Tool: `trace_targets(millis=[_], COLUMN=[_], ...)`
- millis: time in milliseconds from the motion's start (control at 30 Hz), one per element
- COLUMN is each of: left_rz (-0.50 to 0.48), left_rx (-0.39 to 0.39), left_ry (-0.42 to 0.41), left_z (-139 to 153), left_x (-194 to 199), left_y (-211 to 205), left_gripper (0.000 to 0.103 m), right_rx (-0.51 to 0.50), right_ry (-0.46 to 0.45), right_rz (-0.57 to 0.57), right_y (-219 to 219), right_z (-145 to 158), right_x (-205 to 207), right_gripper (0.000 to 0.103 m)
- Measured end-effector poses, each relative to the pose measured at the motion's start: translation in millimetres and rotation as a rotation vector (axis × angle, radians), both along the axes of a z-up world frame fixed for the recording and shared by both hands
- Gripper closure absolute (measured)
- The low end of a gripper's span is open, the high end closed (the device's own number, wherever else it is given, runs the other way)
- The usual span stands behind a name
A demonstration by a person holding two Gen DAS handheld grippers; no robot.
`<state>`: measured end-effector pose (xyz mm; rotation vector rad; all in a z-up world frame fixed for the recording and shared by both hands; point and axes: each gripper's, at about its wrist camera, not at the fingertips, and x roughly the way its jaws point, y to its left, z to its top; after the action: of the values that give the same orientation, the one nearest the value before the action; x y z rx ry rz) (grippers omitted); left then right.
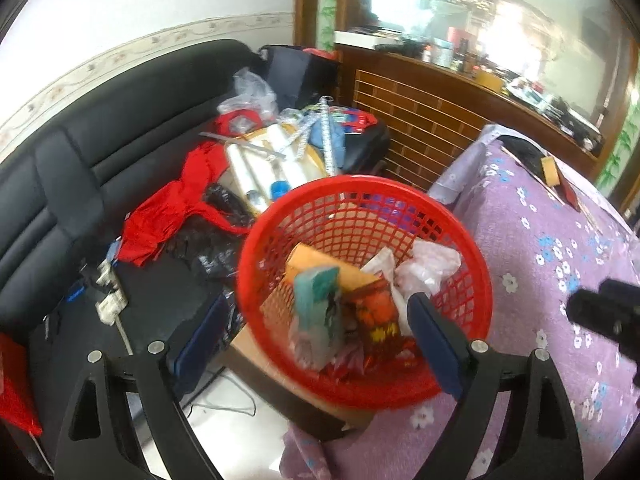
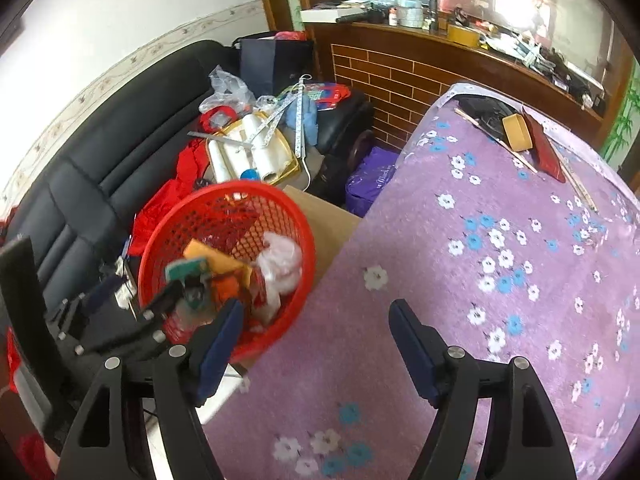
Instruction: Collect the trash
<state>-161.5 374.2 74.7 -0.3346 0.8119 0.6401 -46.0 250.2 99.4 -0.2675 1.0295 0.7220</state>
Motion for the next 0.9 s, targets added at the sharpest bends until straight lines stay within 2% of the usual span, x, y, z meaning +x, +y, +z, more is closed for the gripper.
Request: trace_targets(millis=[367,467,567,733,900], left_rz=[0.074,0.091,0.101,0.111,0.063], left_rx=[0.047,0.126,0.194,0.315,0.350], left_ry=[0.023,0.023,0.019,-0.019,-0.066], left_z=[29,48,66,93,114], left_x=[-32,-46,-60,-82,-87], left_y=[-66,-93,-116,-155,-178], left_gripper=[0.013,0.012,0.007,0.004,0.004], right_rx=[-0.009,-0.006,-0.004,0.010,0.028], right_ry=[-0.066,-0.109,-0.156,-0.282,-0.305], right_rz=[0.092,0.119,0.141,0.160,0.164], right_y=[-75,-100,-124,-159,-172], right_z=[15,25,39,64,72], right_x=[-38,-51,-65,-91,-104], right_gripper=[0.023,0.023,0.023,0.017,0.016])
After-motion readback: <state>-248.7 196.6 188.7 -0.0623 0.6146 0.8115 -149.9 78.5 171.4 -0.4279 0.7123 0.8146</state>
